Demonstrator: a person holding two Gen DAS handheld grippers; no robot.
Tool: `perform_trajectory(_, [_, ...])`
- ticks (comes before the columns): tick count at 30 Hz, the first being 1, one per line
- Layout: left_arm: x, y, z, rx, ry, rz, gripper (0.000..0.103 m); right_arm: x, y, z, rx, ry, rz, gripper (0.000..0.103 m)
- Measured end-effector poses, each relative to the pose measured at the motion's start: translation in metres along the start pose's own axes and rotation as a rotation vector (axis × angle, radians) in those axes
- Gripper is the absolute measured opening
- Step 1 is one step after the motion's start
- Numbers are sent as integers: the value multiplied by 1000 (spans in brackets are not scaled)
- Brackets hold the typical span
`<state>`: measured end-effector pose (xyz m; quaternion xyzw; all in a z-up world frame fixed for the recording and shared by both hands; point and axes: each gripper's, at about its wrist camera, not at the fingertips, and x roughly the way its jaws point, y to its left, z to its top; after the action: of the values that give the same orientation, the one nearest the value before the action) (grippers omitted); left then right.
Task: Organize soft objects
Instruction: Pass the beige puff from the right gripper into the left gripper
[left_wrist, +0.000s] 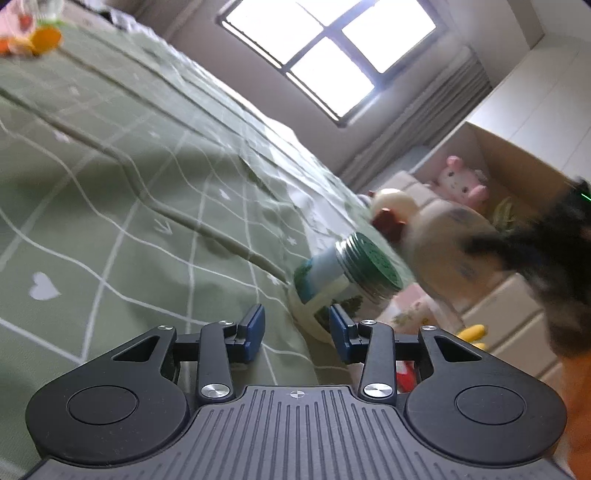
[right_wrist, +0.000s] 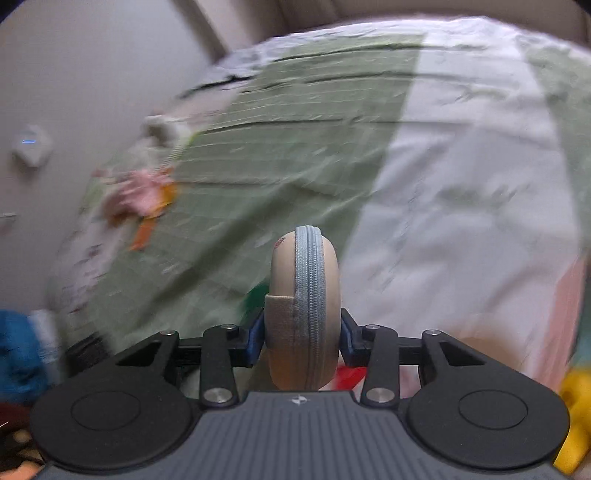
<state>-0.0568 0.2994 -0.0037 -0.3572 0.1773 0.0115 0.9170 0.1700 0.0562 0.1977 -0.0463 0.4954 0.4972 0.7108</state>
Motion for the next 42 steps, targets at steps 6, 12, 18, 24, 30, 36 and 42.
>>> perform_trajectory(6, [-29, -41, -9, 26, 7, -27, 42, 65, -8, -96, 199, 149, 254, 40])
perform_trajectory(12, [-48, -99, -30, 211, 69, 25, 42, 68, -1, -135, 85, 51, 189, 54])
perform_trajectory(18, [-31, -133, -64, 393, 149, 97, 43, 10, 16, -159, -214, -191, -161, 72])
perform_trajectory(24, [-21, -152, -74, 416, 164, 44, 42, 26, -12, -158, -206, -323, -421, 72])
perform_trajectory(30, [-13, -178, -96, 488, 244, -57, 42, 63, -44, -139, -83, -266, -361, 72])
perform_trajectory(36, [3, -179, -113, 521, 321, -52, 42, 54, -33, -153, -135, -237, -336, 28])
perform_trajectory(42, [-5, -160, -95, 530, 260, 113, 38, 32, -28, -184, -167, -250, -349, 29])
